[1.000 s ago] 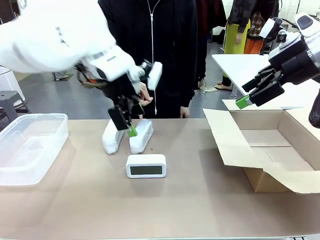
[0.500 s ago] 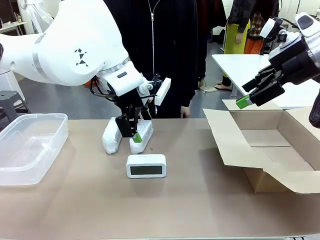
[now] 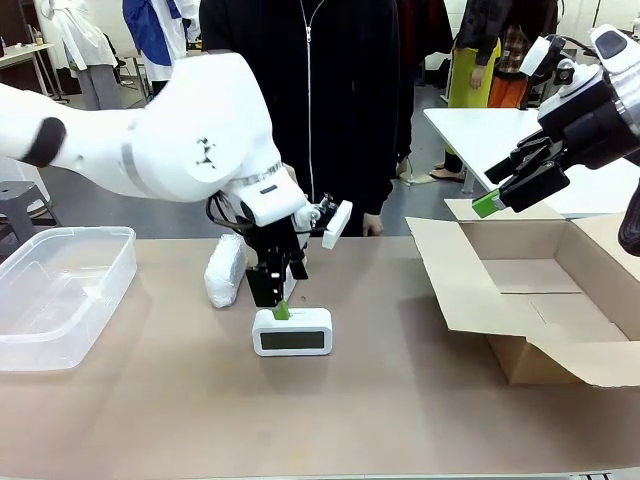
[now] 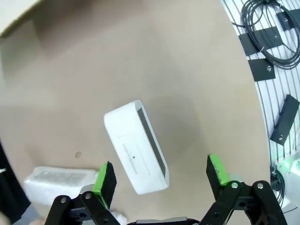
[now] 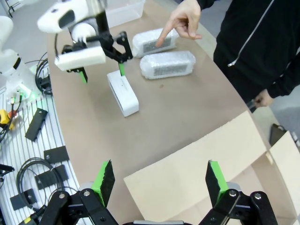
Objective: Separate and place wrapped and unwrapped clocks.
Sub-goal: Pick up the Digital clock indicated by the person.
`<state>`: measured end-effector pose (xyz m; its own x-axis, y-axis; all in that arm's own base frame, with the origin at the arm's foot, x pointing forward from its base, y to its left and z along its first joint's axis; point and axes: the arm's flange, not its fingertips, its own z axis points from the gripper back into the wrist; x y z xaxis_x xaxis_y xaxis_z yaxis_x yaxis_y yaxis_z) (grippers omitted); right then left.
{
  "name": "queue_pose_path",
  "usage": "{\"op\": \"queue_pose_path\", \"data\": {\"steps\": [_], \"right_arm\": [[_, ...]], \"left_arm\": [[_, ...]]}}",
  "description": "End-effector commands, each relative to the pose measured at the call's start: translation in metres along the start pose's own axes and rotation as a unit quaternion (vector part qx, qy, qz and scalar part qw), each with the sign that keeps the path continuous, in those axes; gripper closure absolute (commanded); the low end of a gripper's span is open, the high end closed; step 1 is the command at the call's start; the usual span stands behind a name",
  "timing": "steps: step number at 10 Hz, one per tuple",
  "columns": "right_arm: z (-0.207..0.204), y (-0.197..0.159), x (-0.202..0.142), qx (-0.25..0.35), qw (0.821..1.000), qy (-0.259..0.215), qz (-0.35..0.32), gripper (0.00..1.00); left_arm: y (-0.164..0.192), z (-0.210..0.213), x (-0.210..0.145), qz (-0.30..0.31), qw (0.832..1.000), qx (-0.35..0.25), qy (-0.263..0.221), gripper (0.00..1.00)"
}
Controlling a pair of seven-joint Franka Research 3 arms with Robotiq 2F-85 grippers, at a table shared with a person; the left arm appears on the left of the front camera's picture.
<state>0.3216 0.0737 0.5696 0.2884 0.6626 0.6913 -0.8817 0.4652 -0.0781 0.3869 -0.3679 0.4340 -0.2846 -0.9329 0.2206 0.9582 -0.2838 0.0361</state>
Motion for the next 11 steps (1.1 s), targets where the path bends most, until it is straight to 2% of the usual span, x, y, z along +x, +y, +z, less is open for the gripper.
{"op": "queue_pose_path", "data": {"steps": [1, 3, 5, 7, 9, 11], "right_arm": [[-0.001, 0.001, -0.002, 0.012, 1.0, -0.008, 0.003, 0.0], [-0.001, 0.001, -0.002, 0.012, 1.0, -0.008, 0.003, 0.0], [-0.001, 0.001, -0.002, 0.012, 1.0, -0.008, 0.003, 0.0], [-0.001, 0.001, -0.002, 0.012, 1.0, -0.008, 0.003, 0.0], [-0.001, 0.001, -0.002, 0.012, 1.0, -0.008, 0.003, 0.0], [-0.001, 0.001, -0.002, 0.012, 1.0, -0.008, 0.003, 0.0]], "left_arm": [[0.009, -0.004, 0.001, 0.028, 0.999, -0.014, -0.006, 0.0], [0.007, -0.025, -0.007, 0.052, 0.999, -0.008, 0.011, 0.0], [0.01, -0.037, -0.009, 0.06, 0.998, 0.005, 0.007, 0.0], [0.015, -0.044, -0.013, 0.074, 0.997, -0.001, 0.01, 0.0], [0.02, -0.055, -0.015, 0.098, 0.995, -0.007, 0.035, 0.0], [0.021, -0.067, -0.018, 0.099, 0.994, -0.022, 0.033, 0.0]]}}
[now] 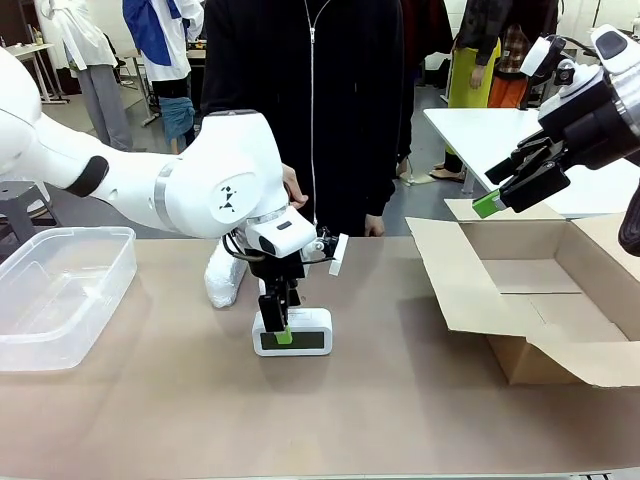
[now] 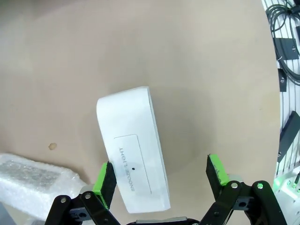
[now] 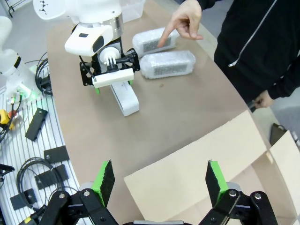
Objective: Separate and place wrapped and unwrapped clocks.
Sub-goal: Pick up the Digital clock indicated by the person.
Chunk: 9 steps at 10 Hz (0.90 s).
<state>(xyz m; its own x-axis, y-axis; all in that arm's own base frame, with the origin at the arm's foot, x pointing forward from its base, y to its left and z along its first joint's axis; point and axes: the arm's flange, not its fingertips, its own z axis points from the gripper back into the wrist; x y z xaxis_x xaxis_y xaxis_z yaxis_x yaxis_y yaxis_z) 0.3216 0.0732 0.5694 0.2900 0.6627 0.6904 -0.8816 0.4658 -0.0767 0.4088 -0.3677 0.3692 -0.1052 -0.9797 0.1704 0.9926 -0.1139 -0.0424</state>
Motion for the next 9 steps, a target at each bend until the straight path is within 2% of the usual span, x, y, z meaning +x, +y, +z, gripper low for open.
{"op": "queue_pose_path", "data": {"steps": [1, 4, 9], "right_arm": [[-0.001, 0.001, -0.002, 0.011, 1.0, -0.009, 0.003, 0.0], [-0.001, 0.001, -0.002, 0.011, 1.0, -0.009, 0.003, 0.0], [-0.001, 0.001, -0.002, 0.011, 1.0, -0.009, 0.003, 0.0]], "left_arm": [[0.003, -0.01, 0.001, 0.013, 1.0, -0.009, 0.003, 0.0], [0.015, -0.029, -0.009, 0.017, 1.0, 0.002, -0.017, 0.0], [0.02, -0.039, -0.011, 0.006, 1.0, -0.003, -0.012, 0.0]]}}
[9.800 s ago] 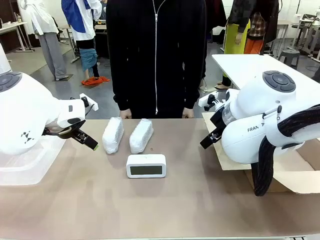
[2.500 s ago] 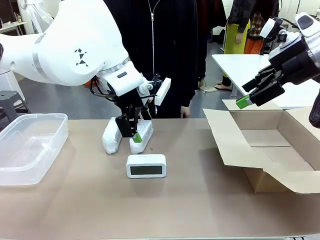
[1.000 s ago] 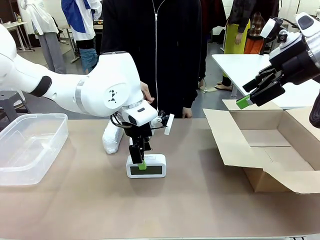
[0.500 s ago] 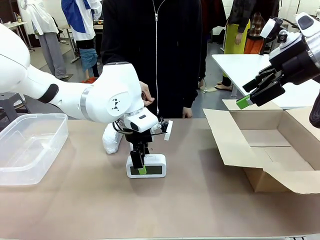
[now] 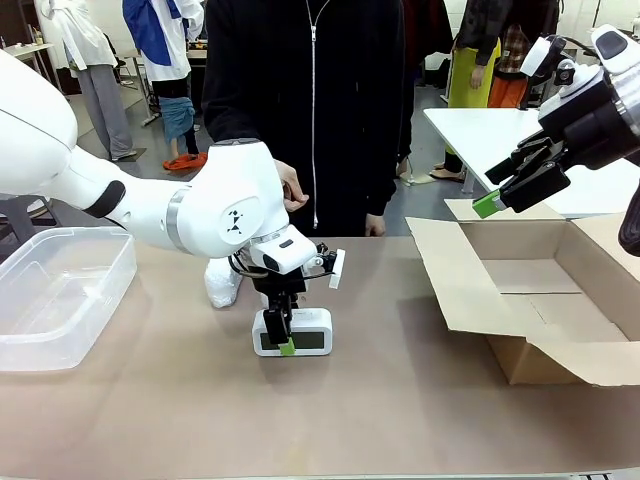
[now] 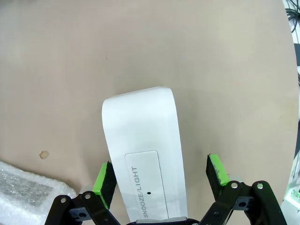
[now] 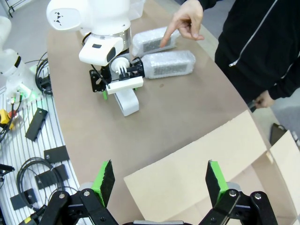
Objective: Separate and place wrapped and unwrapped clocks.
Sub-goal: Pick up the Digital clock indicated by the person.
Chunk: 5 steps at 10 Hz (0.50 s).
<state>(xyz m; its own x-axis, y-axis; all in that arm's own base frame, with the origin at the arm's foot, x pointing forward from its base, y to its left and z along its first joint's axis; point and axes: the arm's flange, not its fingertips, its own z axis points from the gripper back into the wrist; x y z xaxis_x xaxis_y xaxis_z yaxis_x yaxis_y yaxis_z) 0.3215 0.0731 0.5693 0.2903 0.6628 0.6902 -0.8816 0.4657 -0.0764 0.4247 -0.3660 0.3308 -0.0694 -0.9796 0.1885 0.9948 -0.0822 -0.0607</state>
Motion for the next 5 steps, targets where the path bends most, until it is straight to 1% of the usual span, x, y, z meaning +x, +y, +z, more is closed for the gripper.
{"op": "queue_pose_path", "data": {"steps": [1, 2, 3, 4, 5], "right_arm": [[-0.0014, 0.0007, -0.0018, 0.011, 1.0, -0.009, 0.004, 0.0], [-0.0014, 0.0007, -0.0018, 0.011, 1.0, -0.009, 0.004, 0.0], [-0.0014, 0.0007, -0.0018, 0.011, 1.0, -0.009, 0.004, 0.0], [-0.0014, 0.0007, -0.0018, 0.011, 1.0, -0.009, 0.004, 0.0], [-0.0014, 0.0007, -0.0018, 0.011, 1.0, -0.009, 0.004, 0.0]], "left_arm": [[0.003, -0.0022, 0.0002, -0.01, 1.0, 0.003, -0.004, 0.0], [0.0031, -0.0009, -0.0004, 0.001, 1.0, -0.008, -0.008, 0.18], [0.0034, -0.0012, -0.0013, 0.003, 1.0, -0.009, 0.004, 0.2], [0.0036, -0.0011, -0.0021, 0.003, 1.0, -0.01, 0.007, 0.37], [0.0038, -0.0007, -0.0025, 0.001, 1.0, -0.009, 0.006, 0.39]]}}
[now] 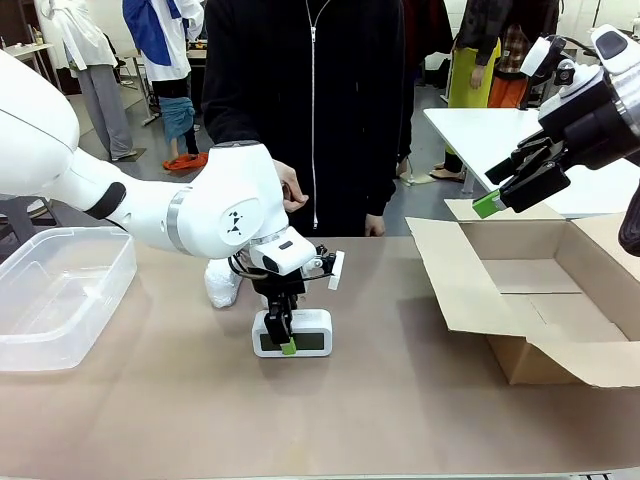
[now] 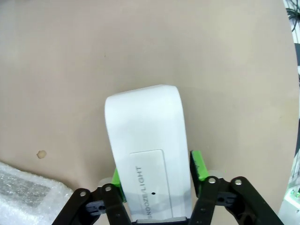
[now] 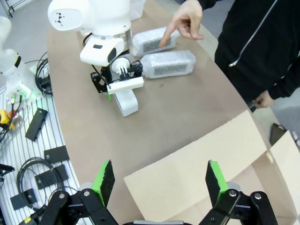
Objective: Separate and place wrapped and unwrapped clocks.
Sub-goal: Pick up the Digital clock indicated by the person.
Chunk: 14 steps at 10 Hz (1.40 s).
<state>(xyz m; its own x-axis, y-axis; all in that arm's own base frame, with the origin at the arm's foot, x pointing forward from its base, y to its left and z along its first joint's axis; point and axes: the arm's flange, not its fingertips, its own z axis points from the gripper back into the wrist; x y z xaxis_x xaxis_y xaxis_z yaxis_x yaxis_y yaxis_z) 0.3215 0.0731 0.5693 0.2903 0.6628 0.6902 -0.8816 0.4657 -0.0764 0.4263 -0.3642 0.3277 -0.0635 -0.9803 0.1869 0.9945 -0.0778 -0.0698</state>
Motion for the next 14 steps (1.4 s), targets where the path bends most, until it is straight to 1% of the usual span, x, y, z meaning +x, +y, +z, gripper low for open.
{"op": "queue_pose_path", "data": {"steps": [1, 2, 3, 4, 5, 6, 7, 8, 9, 10, 11, 12, 13, 14], "right_arm": [[-0.001, 0.001, -0.002, 0.011, 1.0, -0.009, 0.004, 0.0], [-0.001, 0.001, -0.002, 0.011, 1.0, -0.009, 0.004, 0.0], [-0.001, 0.001, -0.002, 0.011, 1.0, -0.009, 0.004, 0.0], [-0.001, 0.001, -0.002, 0.011, 1.0, -0.009, 0.004, 0.0], [-0.001, 0.001, -0.002, 0.011, 1.0, -0.009, 0.004, 0.0], [-0.001, 0.001, -0.002, 0.011, 1.0, -0.009, 0.004, 0.0], [-0.001, 0.001, -0.002, 0.011, 1.0, -0.009, 0.004, 0.0], [-0.001, 0.001, -0.002, 0.011, 1.0, -0.009, 0.004, 0.0], [-0.001, 0.001, -0.002, 0.011, 1.0, -0.009, 0.004, 0.0], [-0.001, 0.001, -0.002, 0.011, 1.0, -0.009, 0.004, 0.0], [-0.001, 0.001, -0.002, 0.011, 1.0, -0.009, 0.004, 0.0], [-0.001, 0.001, -0.002, 0.011, 1.0, -0.009, 0.004, 0.0], [-0.001, 0.001, -0.002, 0.011, 1.0, -0.009, 0.004, 0.0], [-0.001, 0.001, -0.002, 0.011, 1.0, -0.009, 0.004, 0.0]], "left_arm": [[0.002, 0.004, 0.0, -0.002, 1.0, -0.002, 0.006, 0.57], [0.002, 0.007, 0.0, -0.004, 1.0, -0.002, 0.007, 0.59], [0.002, 0.01, 0.001, -0.005, 1.0, -0.004, 0.007, 0.76], [0.001, 0.011, 0.001, -0.004, 1.0, -0.008, 0.008, 0.79], [-0.003, 0.019, 0.001, -0.004, 1.0, -0.002, 0.011, 0.96], [-0.017, 0.043, 0.0, -0.01, 1.0, 0.007, -0.003, 0.96], [-0.033, 0.078, -0.006, 0.015, 0.999, 0.028, 0.01, 0.96], [-0.05, 0.119, -0.011, 0.041, 0.998, 0.057, 0.008, 0.96], [-0.065, 0.155, -0.016, 0.042, 0.998, 0.055, -0.002, 0.96], [-0.085, 0.188, -0.027, 0.04, 0.998, 0.039, -0.01, 0.96], [-0.099, 0.206, -0.035, 0.032, 0.999, 0.026, -0.021, 0.96], [-0.105, 0.211, -0.037, 0.043, 0.998, 0.044, -0.021, 0.96], [-0.092, 0.199, -0.04, 0.035, 0.999, 0.005, -0.028, 0.96], [-0.102, 0.222, -0.03, 0.041, 0.998, 0.042, -0.014, 0.96]]}}
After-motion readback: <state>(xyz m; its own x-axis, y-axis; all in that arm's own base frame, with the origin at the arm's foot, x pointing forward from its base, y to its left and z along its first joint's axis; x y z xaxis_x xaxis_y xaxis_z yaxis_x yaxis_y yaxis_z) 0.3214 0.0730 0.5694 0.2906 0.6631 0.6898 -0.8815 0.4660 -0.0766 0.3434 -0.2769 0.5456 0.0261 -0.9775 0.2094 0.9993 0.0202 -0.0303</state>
